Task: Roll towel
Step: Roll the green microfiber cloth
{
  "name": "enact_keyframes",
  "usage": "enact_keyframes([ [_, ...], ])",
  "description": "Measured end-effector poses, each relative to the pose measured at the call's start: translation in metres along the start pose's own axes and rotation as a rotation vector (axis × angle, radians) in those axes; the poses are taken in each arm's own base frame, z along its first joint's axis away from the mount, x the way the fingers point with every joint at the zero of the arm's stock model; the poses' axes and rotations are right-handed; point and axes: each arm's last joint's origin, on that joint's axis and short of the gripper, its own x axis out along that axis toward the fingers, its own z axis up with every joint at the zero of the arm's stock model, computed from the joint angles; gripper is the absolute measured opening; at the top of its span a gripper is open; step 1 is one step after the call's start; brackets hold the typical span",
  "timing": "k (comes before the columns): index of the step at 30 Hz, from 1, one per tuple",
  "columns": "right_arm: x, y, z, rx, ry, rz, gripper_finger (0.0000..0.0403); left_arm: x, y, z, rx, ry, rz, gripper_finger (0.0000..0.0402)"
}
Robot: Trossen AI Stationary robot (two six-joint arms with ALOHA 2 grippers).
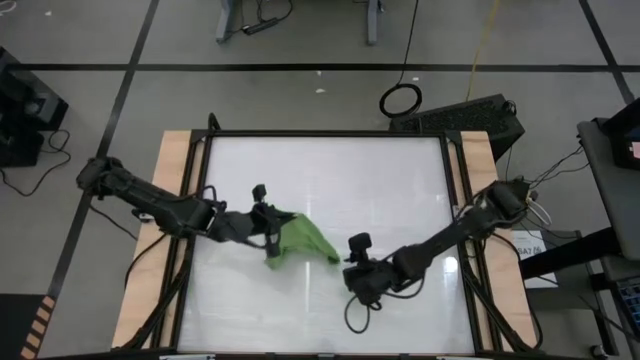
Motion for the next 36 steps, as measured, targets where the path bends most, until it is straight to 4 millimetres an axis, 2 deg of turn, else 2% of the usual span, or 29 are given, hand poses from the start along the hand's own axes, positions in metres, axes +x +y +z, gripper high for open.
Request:
enact_keyframes([
  [6,-0.040,0.008,0.017,-0.066,-0.202,-0.022,0.0145,0.012,0.019,0.001,-0.042,0.022,0.001,0.0002],
  [10,-0.046,0.006,0.024,-0.101,-0.263,-0.059,0.0143,0.013,0.021,0.001,-0.052,0.020,-0.005,0.0002],
  [13,-0.038,-0.002,0.023,-0.117,-0.230,-0.139,0.0143,0.013,0.021,0.002,-0.056,0.013,-0.007,0.0002],
  [20,-0.018,-0.040,0.021,-0.062,-0.150,-0.211,0.0143,0.011,0.017,0.003,-0.077,-0.002,-0.034,0.0001],
  [26,-0.002,-0.069,0.014,-0.019,-0.080,-0.165,0.0143,0.009,0.013,0.003,-0.077,-0.003,-0.057,0.0001],
  [36,0.014,-0.101,-0.004,0.071,0.062,-0.089,0.0143,0.009,0.011,0.003,-0.071,-0.002,-0.062,0.0001],
])
